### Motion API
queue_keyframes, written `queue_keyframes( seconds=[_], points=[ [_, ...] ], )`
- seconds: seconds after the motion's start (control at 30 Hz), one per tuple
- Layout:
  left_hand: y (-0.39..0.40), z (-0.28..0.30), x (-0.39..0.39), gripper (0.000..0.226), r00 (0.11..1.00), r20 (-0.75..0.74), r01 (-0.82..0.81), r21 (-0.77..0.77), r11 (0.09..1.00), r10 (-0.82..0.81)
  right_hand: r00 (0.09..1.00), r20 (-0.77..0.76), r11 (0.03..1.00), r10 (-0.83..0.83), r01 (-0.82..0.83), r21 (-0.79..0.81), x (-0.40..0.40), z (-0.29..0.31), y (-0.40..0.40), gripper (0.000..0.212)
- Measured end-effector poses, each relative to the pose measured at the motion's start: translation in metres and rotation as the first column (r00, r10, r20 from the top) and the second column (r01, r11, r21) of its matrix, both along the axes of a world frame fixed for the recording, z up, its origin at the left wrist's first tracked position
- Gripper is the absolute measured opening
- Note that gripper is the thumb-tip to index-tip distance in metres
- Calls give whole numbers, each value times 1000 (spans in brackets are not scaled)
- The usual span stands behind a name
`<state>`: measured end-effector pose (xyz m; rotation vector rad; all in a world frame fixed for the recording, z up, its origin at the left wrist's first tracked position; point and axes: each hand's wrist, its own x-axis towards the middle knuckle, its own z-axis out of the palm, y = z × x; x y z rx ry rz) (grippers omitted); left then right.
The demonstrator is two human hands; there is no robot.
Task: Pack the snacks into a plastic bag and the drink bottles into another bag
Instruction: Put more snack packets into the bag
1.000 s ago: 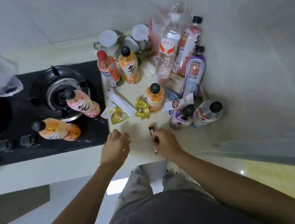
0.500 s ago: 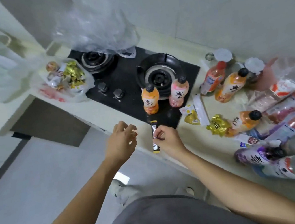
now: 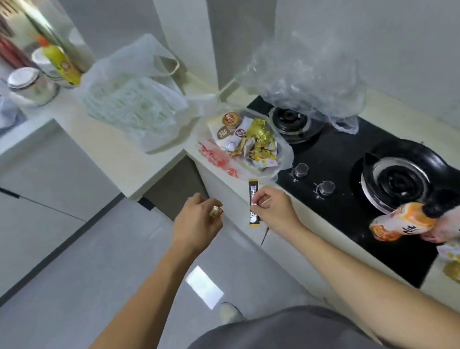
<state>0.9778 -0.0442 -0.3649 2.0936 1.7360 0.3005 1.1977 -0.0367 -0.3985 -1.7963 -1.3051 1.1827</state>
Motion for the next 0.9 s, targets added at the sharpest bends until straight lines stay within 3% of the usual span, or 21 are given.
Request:
queue_keyframes(
  seconds=[0.33, 0.47, 0.63, 0.9],
  points=[
    [150, -9, 0, 31, 994, 10, 105, -1, 995, -105, 987, 109, 993, -116, 112, 47, -8, -15, 163, 16],
    [206, -8, 16, 37, 989, 14, 145, -57, 988, -144, 973, 174, 988, -154, 150, 33, -9, -22, 210, 27],
    [272, -11, 45, 42, 986, 5, 164, -80, 983, -165, 955, 263, 991, -134, 132, 25, -9, -21, 241, 24],
    [325, -42, 70, 35, 907, 14, 420, -112, 901, -421, 894, 394, 976, -212, 217, 32, -3, -21, 240, 9]
  ],
)
